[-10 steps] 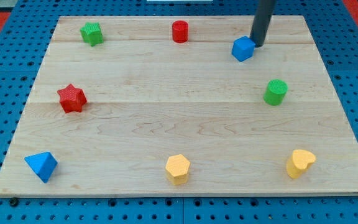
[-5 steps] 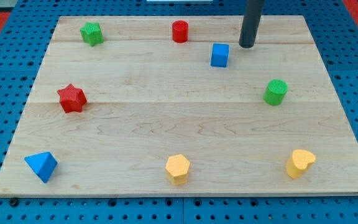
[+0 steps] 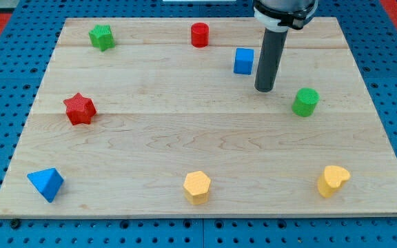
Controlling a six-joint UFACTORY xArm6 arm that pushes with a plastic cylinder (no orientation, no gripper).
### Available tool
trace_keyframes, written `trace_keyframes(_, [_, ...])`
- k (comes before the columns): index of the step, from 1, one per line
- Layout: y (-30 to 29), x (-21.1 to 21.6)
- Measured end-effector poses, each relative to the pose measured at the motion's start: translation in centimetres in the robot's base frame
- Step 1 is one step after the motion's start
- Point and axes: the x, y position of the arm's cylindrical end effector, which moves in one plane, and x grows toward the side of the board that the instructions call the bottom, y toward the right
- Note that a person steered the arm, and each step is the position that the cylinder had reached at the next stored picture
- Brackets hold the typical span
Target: Move blue cube diagonally to the bottom right of the red circle
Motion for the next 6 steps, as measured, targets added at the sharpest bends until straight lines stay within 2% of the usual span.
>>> trace_keyframes(1, [-0.8, -0.7])
trace_keyframes(2, [-1.3, -4.4])
trace_keyframes(6, [-4.8, -5.6])
